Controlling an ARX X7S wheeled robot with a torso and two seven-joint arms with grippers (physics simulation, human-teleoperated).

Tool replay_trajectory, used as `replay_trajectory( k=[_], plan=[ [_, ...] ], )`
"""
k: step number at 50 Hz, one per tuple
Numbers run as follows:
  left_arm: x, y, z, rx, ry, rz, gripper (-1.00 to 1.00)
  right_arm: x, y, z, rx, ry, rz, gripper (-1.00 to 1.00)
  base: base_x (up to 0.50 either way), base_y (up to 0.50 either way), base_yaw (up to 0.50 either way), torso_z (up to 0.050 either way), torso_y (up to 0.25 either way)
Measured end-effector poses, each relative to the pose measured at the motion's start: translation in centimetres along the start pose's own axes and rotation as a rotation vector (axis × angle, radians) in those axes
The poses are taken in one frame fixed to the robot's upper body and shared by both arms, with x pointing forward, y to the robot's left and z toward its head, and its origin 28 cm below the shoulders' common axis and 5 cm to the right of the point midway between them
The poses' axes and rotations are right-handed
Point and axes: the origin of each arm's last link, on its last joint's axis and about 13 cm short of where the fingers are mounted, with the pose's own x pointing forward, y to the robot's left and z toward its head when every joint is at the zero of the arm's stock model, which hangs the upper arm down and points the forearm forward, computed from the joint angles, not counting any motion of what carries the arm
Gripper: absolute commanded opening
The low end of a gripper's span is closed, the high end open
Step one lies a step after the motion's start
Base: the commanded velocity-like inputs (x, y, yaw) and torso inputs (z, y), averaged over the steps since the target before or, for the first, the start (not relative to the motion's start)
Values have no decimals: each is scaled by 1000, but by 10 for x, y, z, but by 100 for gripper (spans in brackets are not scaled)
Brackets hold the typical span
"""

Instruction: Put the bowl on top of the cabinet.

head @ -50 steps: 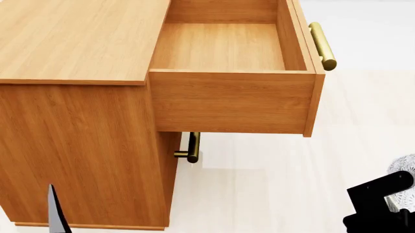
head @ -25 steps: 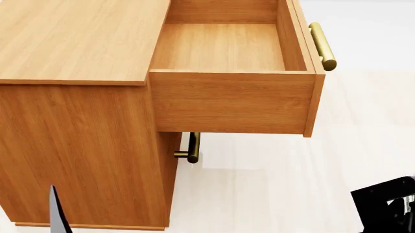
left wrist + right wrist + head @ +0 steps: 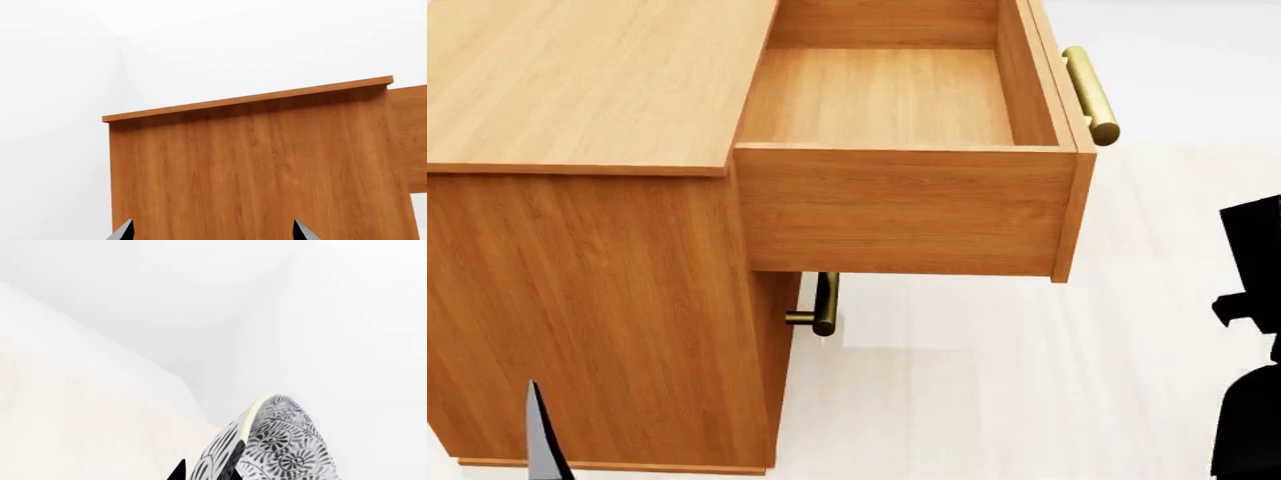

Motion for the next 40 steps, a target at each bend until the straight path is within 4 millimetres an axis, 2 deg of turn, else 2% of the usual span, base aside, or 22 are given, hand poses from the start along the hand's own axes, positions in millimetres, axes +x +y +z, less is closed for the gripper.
replay_trajectory(
  k=[11,26,31,40],
  plan=[
    [0,0,0,0,0,2,100,22,-48,51,36,-88,-120,-100,0,0,0,0,0],
    [0,1,1,0,-1,3,100,39,-111,130,94,-246,-262,-100,0,0,0,0,0],
    [0,0,1,0,-2,2,100,43,-123,159,113,-328,-279,-100,0,0,0,0,0],
    [0,1,1,-1,-2,3,100,48,-132,216,126,-490,-284,-100,0,0,0,0,0]
  ],
)
